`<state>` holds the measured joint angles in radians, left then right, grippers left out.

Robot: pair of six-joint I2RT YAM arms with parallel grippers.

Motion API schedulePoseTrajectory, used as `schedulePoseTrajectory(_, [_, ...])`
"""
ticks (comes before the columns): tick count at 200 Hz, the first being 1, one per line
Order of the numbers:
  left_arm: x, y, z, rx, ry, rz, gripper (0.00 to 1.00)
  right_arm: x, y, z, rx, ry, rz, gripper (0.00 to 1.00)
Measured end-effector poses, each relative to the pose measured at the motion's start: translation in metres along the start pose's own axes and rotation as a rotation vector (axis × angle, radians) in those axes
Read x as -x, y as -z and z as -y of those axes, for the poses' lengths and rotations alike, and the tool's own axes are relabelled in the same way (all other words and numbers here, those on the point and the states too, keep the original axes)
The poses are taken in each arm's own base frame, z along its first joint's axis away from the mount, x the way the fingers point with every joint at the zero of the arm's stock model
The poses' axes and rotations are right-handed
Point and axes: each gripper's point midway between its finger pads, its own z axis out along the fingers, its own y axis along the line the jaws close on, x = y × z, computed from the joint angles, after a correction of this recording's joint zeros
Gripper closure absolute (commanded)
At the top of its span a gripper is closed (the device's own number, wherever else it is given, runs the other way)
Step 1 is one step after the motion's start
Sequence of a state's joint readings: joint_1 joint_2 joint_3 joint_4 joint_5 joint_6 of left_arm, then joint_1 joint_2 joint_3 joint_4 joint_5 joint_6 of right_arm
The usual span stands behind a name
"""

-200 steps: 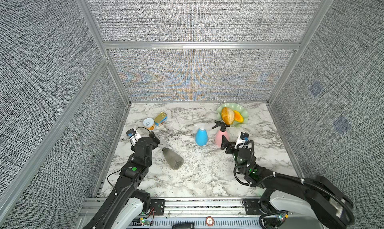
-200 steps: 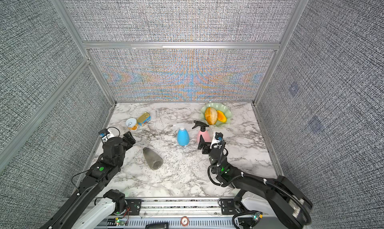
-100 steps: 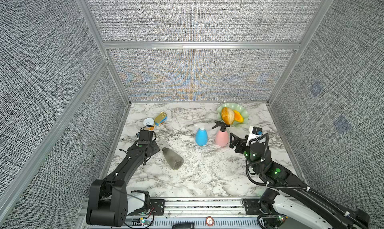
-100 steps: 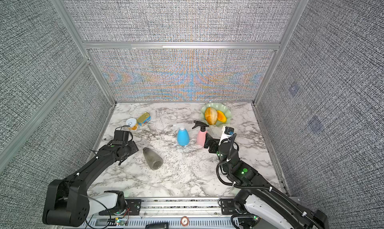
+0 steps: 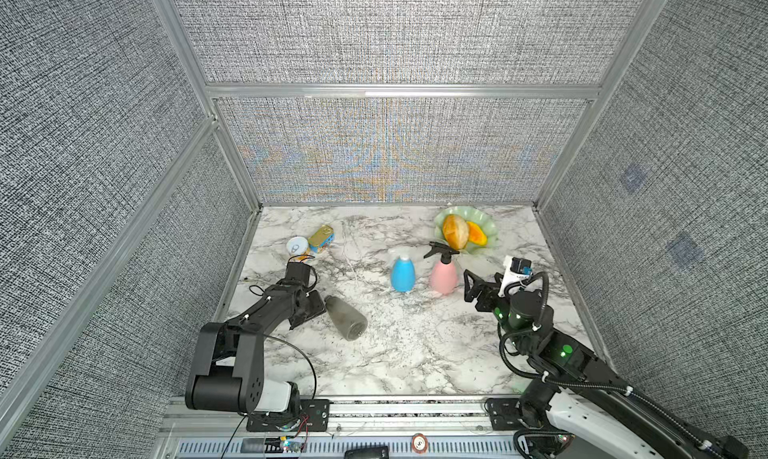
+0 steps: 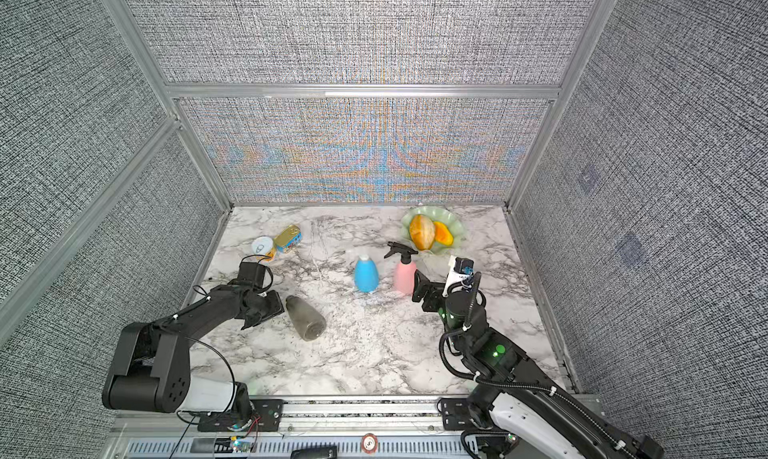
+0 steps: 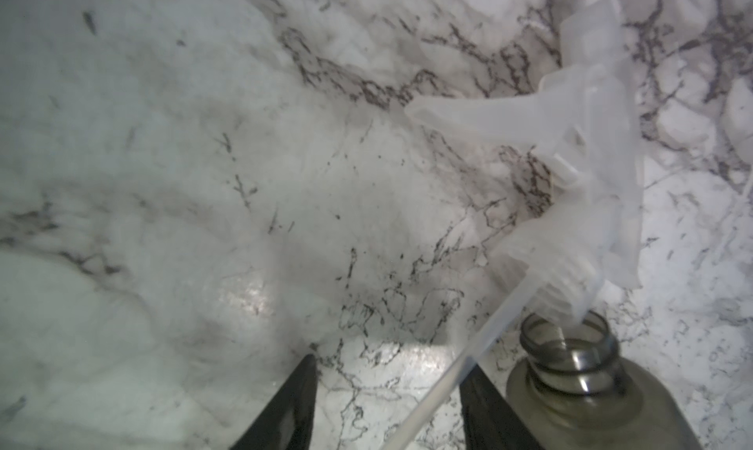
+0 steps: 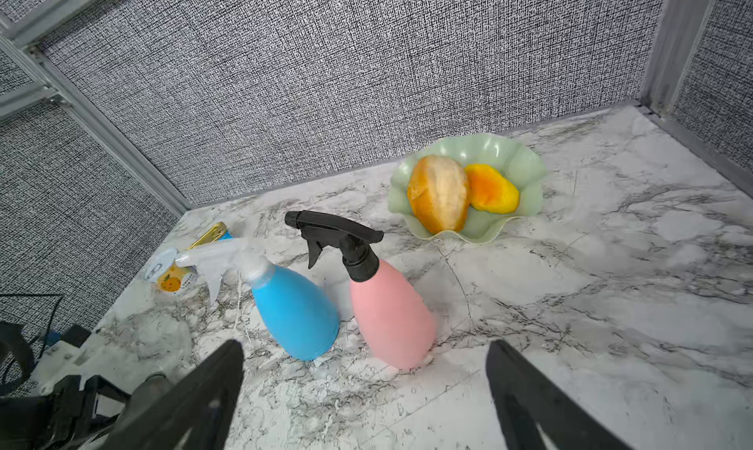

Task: Attach spray nozzles to spray bottles
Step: Pick up the spray nozzle from the center of the board.

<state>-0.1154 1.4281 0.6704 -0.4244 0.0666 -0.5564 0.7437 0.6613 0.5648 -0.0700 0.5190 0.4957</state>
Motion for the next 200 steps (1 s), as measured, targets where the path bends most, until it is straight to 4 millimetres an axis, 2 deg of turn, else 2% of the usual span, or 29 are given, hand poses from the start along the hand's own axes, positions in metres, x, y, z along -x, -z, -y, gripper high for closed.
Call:
schedulePoseTrajectory(24, [-0.005,-0.001,0.002,-0.024,0.004,-0.010,0.79,-0.002,-0.002,-0.001,0.000,0.007,-0.009,0.06])
schedulePoseTrajectory(56, [-0.008,0.003,0.003,-0.030,0.005,-0.023,0.82,-0.005,-0.004,-0.003,0.009,0.016,-0.023,0.06])
schedulePoseTrajectory(75, [0.002,0.009,0.006,-0.027,0.002,0.006,0.90,-0.008,-0.005,-0.005,0.018,0.023,-0.036,0.06])
schedulePoseTrajectory(100, [0.015,0.018,0.012,-0.032,-0.014,0.036,0.92,-0.008,-0.005,-0.009,0.036,0.021,-0.044,0.07])
schedulePoseTrajectory(141, [0.041,0.046,0.020,-0.032,-0.054,0.137,0.94,-0.006,-0.005,-0.012,0.045,0.016,-0.038,0.08])
schedulePoseTrajectory(177, [0.040,0.062,0.020,-0.035,-0.064,0.149,0.96,-0.007,-0.008,-0.016,0.058,0.019,-0.051,0.09])
schedulePoseTrajectory(200, [0.045,0.091,0.041,-0.111,-0.082,0.210,0.98,-0.009,-0.009,-0.017,0.057,0.024,-0.063,0.10])
